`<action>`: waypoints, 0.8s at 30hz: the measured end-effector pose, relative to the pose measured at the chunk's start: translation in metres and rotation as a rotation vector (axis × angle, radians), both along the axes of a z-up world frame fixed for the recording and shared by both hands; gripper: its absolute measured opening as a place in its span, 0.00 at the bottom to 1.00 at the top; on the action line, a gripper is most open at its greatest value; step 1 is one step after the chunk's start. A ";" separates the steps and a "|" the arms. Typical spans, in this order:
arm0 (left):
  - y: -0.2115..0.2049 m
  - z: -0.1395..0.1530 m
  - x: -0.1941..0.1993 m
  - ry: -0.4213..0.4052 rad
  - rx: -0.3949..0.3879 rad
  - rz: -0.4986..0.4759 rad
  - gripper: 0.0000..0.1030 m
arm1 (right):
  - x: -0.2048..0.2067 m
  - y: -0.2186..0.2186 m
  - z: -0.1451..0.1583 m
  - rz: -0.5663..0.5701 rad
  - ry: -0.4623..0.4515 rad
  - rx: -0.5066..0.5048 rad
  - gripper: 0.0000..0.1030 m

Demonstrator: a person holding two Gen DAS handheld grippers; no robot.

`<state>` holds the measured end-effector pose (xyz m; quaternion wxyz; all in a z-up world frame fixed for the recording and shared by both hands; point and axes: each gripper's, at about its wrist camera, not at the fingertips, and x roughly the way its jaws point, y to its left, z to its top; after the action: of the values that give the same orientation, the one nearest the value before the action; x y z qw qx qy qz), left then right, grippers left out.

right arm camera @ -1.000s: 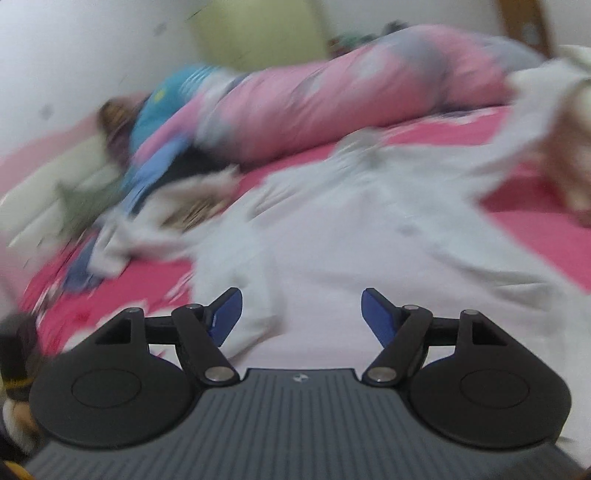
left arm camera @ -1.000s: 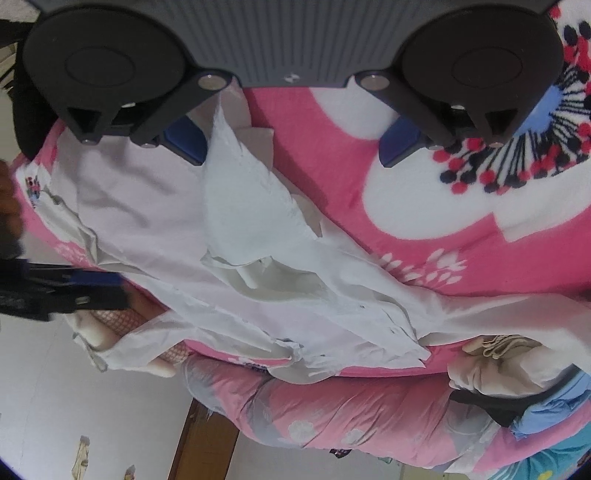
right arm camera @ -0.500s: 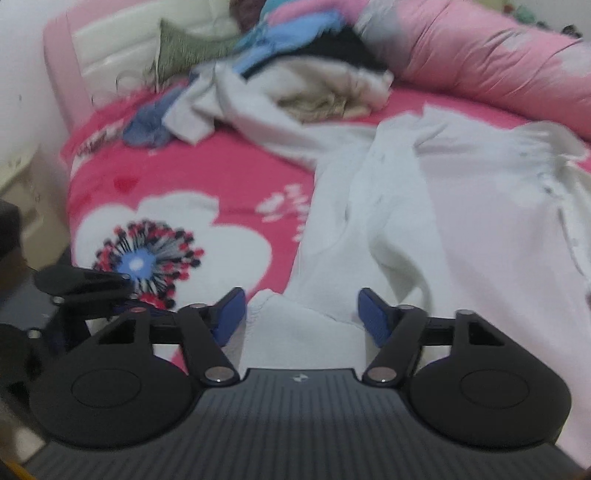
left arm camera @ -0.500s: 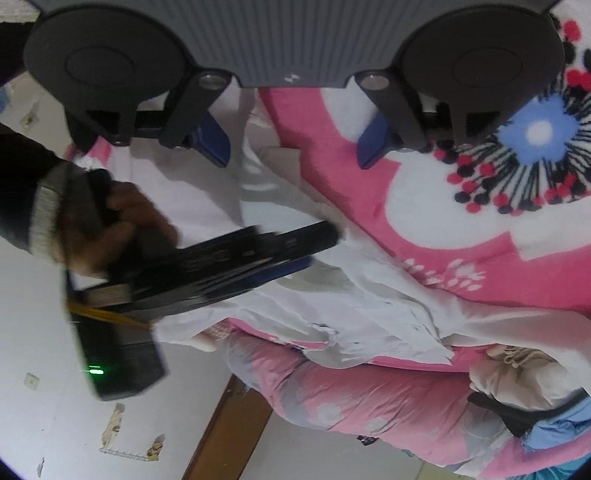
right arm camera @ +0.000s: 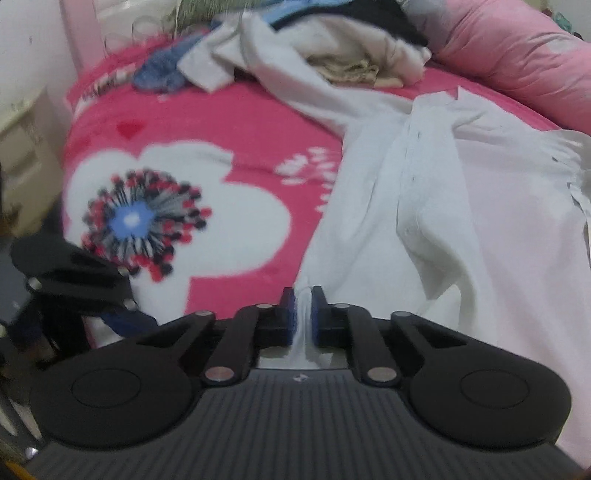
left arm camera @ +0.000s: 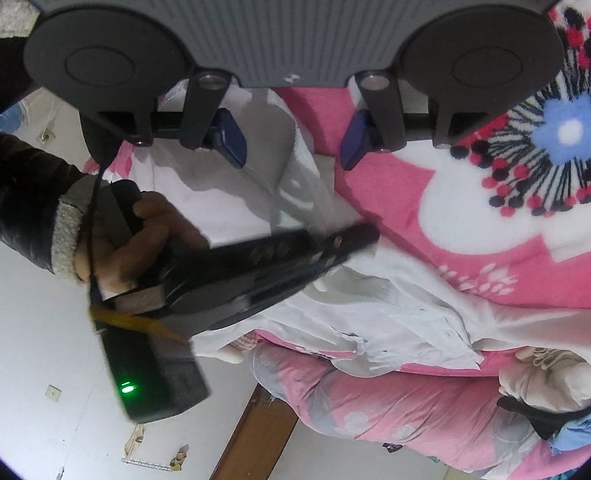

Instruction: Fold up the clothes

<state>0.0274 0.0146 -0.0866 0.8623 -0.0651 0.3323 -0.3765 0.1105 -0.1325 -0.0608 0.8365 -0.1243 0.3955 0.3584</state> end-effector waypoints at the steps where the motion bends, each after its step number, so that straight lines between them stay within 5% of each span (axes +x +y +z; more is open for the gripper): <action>1: -0.002 0.001 -0.001 -0.001 0.003 -0.003 0.56 | -0.003 -0.007 0.005 -0.015 -0.006 0.042 0.03; 8: -0.018 0.006 -0.005 -0.016 0.026 -0.037 0.56 | -0.038 -0.072 0.035 -0.140 -0.079 0.330 0.03; 13: -0.031 0.009 -0.011 -0.033 0.051 -0.072 0.56 | -0.065 -0.118 0.028 -0.269 -0.110 0.439 0.03; 24: -0.052 0.007 -0.020 -0.046 0.115 -0.123 0.56 | -0.090 -0.171 -0.025 -0.570 -0.063 0.338 0.11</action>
<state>0.0069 -0.0371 -0.0793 0.8472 0.0136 0.3369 -0.4106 0.0200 -0.3039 -0.0858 0.9237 0.1210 0.3231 0.1666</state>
